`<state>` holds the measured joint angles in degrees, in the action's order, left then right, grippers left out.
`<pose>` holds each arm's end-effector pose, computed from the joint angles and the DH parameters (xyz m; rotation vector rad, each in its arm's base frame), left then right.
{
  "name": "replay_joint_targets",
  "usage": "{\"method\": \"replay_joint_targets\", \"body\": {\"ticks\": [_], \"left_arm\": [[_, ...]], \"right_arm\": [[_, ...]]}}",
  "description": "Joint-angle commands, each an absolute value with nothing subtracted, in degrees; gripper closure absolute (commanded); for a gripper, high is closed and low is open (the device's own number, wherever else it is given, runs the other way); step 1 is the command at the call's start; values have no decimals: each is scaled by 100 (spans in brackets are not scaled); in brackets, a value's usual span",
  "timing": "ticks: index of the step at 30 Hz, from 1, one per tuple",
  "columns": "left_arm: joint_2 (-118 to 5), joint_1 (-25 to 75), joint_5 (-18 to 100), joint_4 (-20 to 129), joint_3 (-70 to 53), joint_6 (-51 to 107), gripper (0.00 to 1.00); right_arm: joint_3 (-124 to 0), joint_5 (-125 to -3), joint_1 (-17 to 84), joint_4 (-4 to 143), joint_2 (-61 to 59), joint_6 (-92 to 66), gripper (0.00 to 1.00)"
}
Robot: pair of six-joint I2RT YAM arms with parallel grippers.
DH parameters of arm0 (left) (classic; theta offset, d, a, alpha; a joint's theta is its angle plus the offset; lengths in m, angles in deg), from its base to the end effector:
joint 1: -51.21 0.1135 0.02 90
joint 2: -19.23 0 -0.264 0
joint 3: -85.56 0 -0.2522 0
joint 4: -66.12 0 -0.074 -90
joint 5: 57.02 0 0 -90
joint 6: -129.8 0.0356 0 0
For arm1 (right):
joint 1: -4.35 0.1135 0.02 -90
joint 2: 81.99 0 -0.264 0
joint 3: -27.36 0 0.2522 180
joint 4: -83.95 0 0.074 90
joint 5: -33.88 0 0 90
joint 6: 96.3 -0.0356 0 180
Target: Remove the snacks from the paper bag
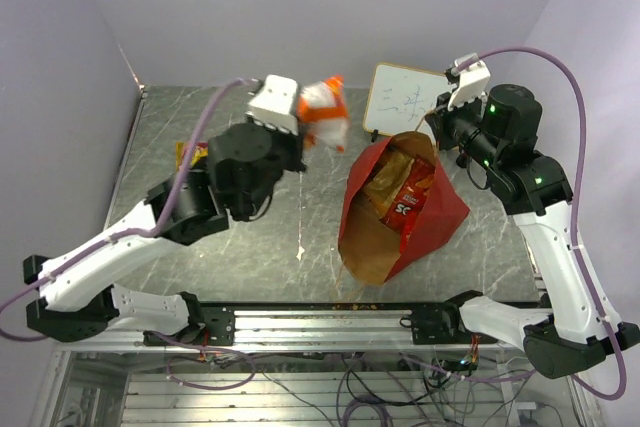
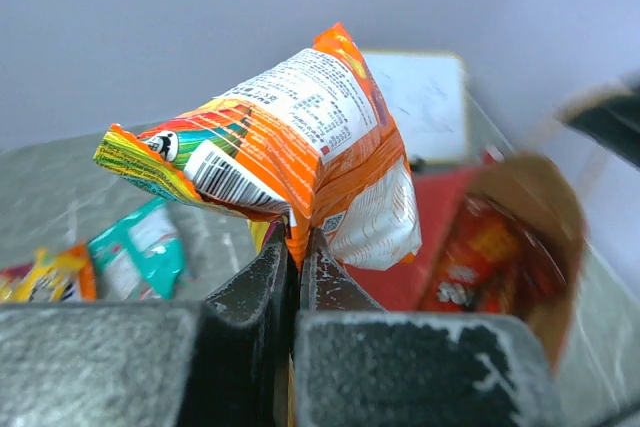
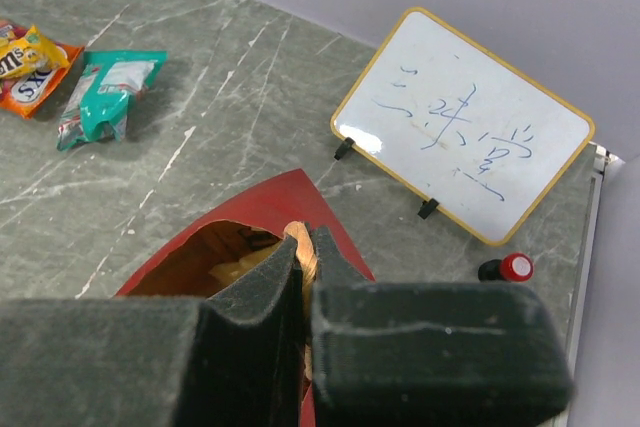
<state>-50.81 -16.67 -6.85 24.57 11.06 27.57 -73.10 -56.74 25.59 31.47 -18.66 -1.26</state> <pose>0.1100 -0.2101 0.4972 0.2846 1.6501 -0.4796 0.1940 0.0758 0.4726 -0.4265 1.7937 0.2080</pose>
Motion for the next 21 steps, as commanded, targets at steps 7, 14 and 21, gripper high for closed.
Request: {"method": "replay_joint_targets", "body": {"ticks": [7,14,21], "left_arm": [[-5271,1210,-565,1860,636,736,93],[-5922,2936,956,2641,24,-561,93],[-6868,3429,1544,3498,-351,-972,93]], "right_arm": [[-7438,-5577,2549,3974,-2002,-121,100],[-7469,-5593,2554,3996,-2004,-105,100],[-7555,-5443,2553,3939,-2007,73,100]]}}
